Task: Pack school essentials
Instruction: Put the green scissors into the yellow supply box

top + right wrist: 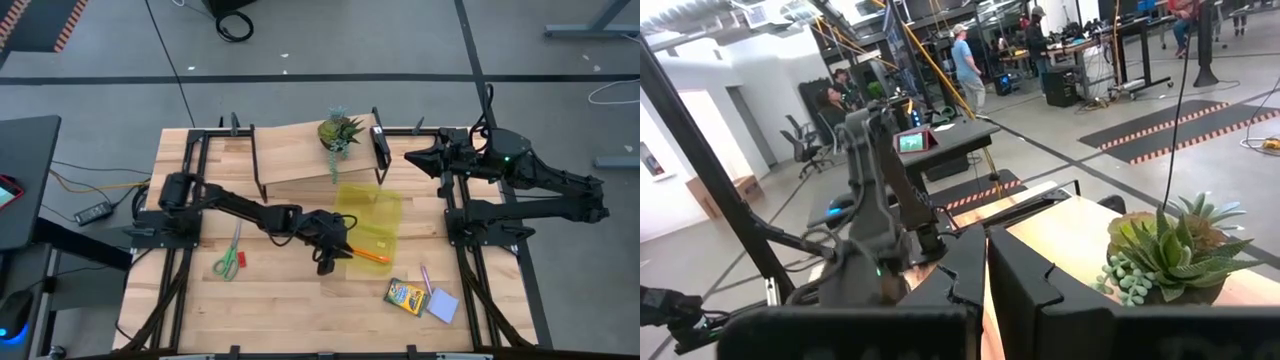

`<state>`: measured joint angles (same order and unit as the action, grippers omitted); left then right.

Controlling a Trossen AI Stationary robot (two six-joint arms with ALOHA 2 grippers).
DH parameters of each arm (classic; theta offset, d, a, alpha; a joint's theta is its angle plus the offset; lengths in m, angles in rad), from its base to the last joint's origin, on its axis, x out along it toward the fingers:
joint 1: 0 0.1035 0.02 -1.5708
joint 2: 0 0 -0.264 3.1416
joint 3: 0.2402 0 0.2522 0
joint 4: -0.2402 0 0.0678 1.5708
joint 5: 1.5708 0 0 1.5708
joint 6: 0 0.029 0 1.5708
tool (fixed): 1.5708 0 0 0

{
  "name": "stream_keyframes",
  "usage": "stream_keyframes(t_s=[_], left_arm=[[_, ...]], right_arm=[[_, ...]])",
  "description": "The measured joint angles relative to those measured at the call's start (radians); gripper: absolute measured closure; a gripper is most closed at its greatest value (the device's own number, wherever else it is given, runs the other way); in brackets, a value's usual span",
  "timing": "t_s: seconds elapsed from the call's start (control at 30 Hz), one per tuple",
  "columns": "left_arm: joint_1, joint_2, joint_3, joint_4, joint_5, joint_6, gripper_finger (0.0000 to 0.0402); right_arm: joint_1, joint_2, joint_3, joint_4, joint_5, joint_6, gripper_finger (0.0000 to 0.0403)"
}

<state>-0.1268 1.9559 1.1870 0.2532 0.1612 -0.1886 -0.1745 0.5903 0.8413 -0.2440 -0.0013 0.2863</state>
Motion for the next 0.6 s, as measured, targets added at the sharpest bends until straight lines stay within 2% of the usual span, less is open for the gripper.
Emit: stream_keyframes(t_s=[0.4, 0.6], left_arm=[[-0.056, -0.099, -0.002, -0.389, 0.027, -0.005, 0.0356], [-0.077, -0.181, -0.167, -0.4, 0.101, -0.131, 0.0371]], right_arm=[[0.0, 0.0, 0.0, 0.001, 0.0, -0.029, 0.038], [0.0, 0.0, 0.0, 0.004, 0.0, -0.032, 0.038]])
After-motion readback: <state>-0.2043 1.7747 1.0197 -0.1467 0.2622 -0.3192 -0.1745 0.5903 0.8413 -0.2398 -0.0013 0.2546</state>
